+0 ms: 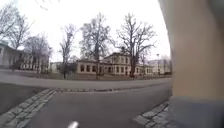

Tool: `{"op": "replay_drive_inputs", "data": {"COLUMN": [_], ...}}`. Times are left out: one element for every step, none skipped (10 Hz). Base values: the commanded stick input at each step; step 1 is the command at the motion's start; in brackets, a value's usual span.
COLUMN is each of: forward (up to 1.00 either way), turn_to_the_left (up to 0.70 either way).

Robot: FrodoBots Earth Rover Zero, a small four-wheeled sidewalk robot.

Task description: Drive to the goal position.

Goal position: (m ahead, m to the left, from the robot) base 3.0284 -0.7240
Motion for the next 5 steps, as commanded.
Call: {"op": "replay_drive_inputs", "data": {"forward": [-0.70, -0.70, -0.70, -0.70, -0.70], "turn_to_the_left": [0.00, 0.00, 0.00, 0.00, 0.00]}}
